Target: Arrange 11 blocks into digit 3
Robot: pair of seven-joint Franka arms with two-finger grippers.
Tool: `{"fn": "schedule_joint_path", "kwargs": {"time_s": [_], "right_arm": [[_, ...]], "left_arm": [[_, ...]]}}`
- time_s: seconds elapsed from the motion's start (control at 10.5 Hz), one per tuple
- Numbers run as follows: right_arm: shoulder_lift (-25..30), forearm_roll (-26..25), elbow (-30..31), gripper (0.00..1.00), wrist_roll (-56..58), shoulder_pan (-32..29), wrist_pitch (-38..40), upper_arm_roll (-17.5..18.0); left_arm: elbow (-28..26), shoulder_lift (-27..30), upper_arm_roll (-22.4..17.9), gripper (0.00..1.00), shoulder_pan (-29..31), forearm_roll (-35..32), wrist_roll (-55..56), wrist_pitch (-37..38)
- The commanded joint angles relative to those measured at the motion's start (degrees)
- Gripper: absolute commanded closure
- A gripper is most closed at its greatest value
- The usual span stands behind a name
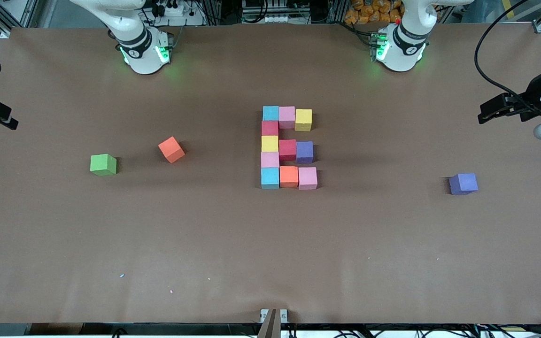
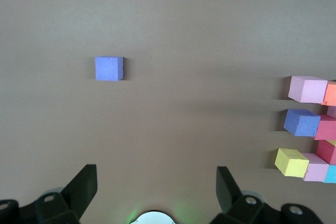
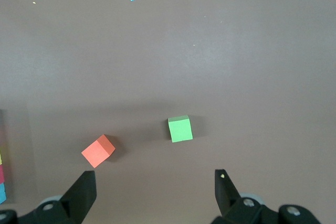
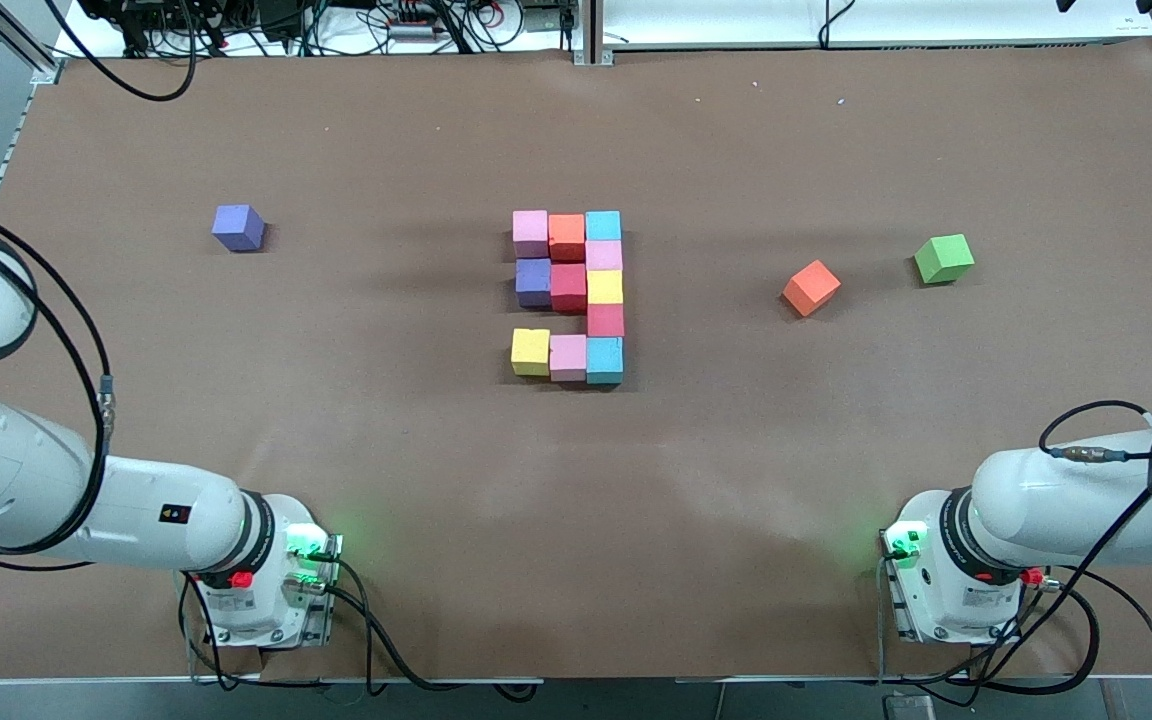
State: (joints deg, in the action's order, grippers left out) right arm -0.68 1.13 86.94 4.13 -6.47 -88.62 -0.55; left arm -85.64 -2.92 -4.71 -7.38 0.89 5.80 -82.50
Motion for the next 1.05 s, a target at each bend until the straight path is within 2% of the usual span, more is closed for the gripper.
{"fn": "schedule_joint_path", "kwargs": {"time_s": [0.0, 0.95], "right_arm": [[-0.38, 0.62, -0.81, 0.0, 0.7, -0.21, -0.42, 0.03], [-0.64, -0.34, -0.72, 0.0, 0.44, 2.34, -0.24, 0.29]], "left_arm": [[0.38, 0.37, -0.04, 0.0, -0.01, -0.98, 0.08, 0.5], [0.65, 2.48, 1.46, 0.0, -0.8, -1.16, 1.41, -1.08]]}}
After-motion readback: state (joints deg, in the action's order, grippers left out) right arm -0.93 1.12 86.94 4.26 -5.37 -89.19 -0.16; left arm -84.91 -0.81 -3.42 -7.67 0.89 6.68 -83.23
